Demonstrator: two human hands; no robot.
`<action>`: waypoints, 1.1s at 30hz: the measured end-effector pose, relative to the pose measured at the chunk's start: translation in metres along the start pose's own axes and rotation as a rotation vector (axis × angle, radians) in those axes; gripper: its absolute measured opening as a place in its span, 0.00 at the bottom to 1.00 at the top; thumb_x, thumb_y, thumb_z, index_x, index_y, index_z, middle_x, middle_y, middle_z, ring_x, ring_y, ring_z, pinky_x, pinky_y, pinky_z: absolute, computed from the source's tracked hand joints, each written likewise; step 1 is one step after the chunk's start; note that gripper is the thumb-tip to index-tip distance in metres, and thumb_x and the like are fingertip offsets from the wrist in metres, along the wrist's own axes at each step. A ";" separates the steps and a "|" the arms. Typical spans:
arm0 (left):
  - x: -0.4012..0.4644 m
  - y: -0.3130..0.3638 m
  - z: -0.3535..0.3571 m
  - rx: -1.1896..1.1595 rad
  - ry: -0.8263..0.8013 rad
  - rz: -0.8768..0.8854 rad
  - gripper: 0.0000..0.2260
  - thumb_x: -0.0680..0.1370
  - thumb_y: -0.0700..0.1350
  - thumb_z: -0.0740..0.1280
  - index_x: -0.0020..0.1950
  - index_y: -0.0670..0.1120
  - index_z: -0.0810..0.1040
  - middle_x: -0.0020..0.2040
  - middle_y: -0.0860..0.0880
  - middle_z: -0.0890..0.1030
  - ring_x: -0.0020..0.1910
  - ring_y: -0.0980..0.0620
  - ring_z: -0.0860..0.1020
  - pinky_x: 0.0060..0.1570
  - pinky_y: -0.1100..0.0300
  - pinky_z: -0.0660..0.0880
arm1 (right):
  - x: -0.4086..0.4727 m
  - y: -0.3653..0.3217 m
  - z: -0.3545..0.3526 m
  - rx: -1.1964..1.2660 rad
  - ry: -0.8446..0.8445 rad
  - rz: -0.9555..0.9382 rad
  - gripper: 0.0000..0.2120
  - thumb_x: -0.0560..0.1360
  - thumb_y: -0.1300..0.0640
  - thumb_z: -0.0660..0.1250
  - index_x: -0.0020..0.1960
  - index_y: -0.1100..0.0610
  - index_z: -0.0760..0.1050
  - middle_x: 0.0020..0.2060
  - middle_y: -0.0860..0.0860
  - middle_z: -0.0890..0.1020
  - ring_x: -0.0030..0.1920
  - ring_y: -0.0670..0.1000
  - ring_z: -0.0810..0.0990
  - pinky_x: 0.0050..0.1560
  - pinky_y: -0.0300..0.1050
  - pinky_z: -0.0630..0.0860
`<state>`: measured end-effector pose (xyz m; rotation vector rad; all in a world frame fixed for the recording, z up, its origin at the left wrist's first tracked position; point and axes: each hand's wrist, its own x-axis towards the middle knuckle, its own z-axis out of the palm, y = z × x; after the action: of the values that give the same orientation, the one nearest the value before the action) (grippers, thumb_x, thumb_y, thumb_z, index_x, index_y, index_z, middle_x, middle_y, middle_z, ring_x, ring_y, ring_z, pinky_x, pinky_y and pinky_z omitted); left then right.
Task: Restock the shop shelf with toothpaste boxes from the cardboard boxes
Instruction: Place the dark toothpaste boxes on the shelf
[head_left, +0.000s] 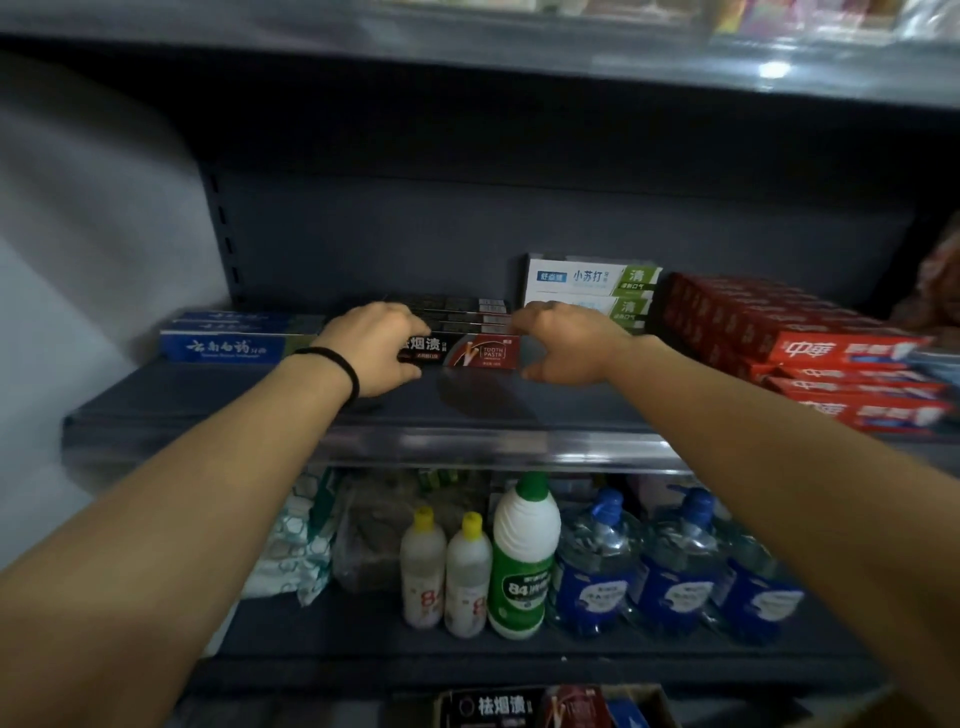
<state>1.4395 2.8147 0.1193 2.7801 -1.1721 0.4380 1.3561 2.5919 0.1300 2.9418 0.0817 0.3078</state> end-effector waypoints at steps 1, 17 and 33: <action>-0.009 0.010 -0.003 -0.006 -0.001 0.012 0.25 0.75 0.50 0.70 0.71 0.49 0.70 0.67 0.48 0.72 0.65 0.47 0.70 0.62 0.51 0.71 | -0.011 -0.004 -0.002 -0.004 0.001 -0.002 0.27 0.73 0.48 0.70 0.68 0.55 0.68 0.63 0.54 0.75 0.61 0.56 0.75 0.56 0.50 0.75; -0.157 0.124 0.074 -0.093 -0.200 0.108 0.24 0.73 0.51 0.69 0.68 0.50 0.71 0.64 0.48 0.74 0.64 0.47 0.70 0.59 0.52 0.71 | -0.194 -0.056 0.076 0.129 -0.018 -0.024 0.30 0.71 0.48 0.70 0.70 0.54 0.66 0.64 0.53 0.73 0.63 0.56 0.72 0.57 0.50 0.72; -0.209 0.169 0.256 -0.200 -0.588 0.126 0.21 0.73 0.52 0.70 0.65 0.52 0.73 0.62 0.50 0.75 0.62 0.49 0.71 0.57 0.55 0.71 | -0.272 -0.063 0.248 0.276 -0.346 0.048 0.29 0.73 0.49 0.68 0.70 0.54 0.65 0.63 0.52 0.73 0.62 0.54 0.71 0.61 0.49 0.68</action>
<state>1.2376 2.7898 -0.1916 2.7360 -1.3982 -0.5044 1.1404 2.5902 -0.1746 3.2222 0.0062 -0.2277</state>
